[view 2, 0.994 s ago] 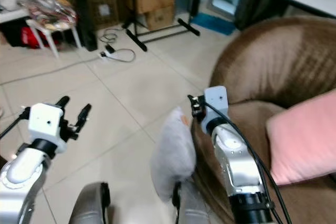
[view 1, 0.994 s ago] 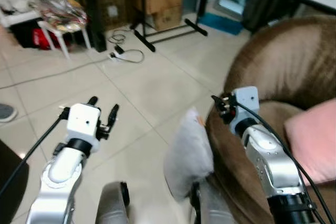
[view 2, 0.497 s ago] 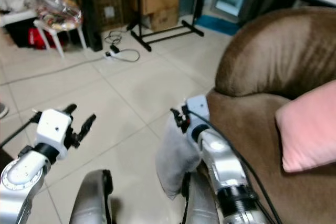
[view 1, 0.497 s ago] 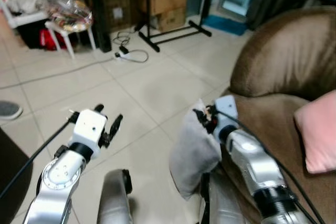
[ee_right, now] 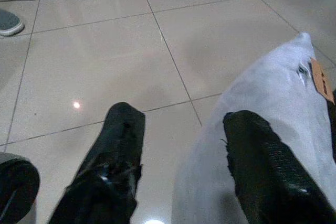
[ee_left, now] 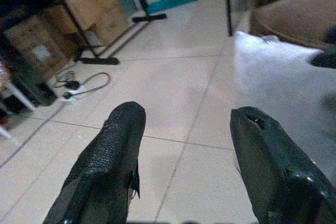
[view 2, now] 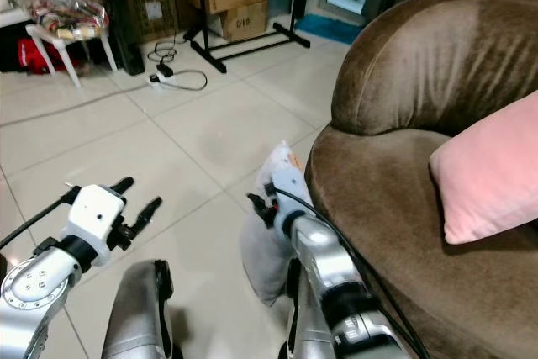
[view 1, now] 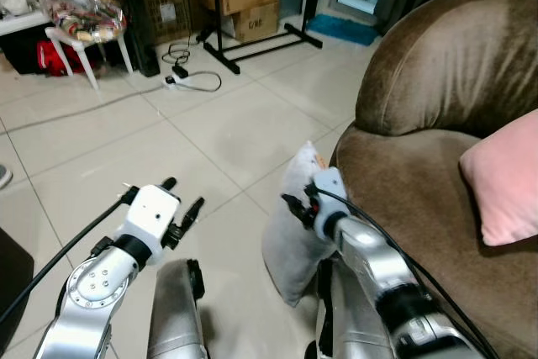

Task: Move the pillow to the sofa from floor

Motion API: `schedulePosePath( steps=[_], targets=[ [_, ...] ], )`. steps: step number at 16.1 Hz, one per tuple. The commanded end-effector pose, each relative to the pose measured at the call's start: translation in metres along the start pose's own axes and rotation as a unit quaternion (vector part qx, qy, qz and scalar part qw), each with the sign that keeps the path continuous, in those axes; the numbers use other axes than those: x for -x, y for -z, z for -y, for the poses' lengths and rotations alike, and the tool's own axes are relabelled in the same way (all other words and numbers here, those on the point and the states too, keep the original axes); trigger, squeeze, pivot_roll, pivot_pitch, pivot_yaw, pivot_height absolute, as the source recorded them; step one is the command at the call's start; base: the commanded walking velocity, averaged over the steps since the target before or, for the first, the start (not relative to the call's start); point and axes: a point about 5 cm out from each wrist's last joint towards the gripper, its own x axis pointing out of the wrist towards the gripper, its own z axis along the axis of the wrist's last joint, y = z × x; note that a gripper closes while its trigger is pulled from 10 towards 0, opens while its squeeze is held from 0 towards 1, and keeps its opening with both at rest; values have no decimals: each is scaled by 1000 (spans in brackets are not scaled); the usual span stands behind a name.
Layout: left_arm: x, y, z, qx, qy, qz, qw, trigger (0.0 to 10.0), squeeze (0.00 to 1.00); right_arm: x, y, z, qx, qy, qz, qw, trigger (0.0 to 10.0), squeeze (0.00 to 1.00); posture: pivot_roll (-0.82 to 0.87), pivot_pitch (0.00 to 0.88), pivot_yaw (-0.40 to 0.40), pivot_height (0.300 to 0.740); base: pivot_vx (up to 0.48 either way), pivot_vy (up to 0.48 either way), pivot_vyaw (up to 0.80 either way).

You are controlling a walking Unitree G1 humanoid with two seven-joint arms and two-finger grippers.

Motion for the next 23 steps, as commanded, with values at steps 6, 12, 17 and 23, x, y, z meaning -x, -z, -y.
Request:
schedulePosePath(
  steps=[6,12,17,23],
  targets=[
    [15,2,6,-14,86,-13,996,10000,0,-6,11,33,34,165,-54,984,10000,1000,26,0,-65,481,0,0,0],
    [35,-5,9,-12,137,-22,990,10000,0,-2,29,39,15,214,-105,971,10000,0,39,72,-65,481,0,0,0],
    [58,-9,10,-10,155,-44,987,10000,0,1,42,35,19,218,-123,968,3216,0,36,155,-61,481,0,0,0],
    [67,-11,21,4,169,-51,984,10000,0,-3,40,25,-25,206,-95,974,0,0,41,154,-66,481,0,0,0]
  ],
)
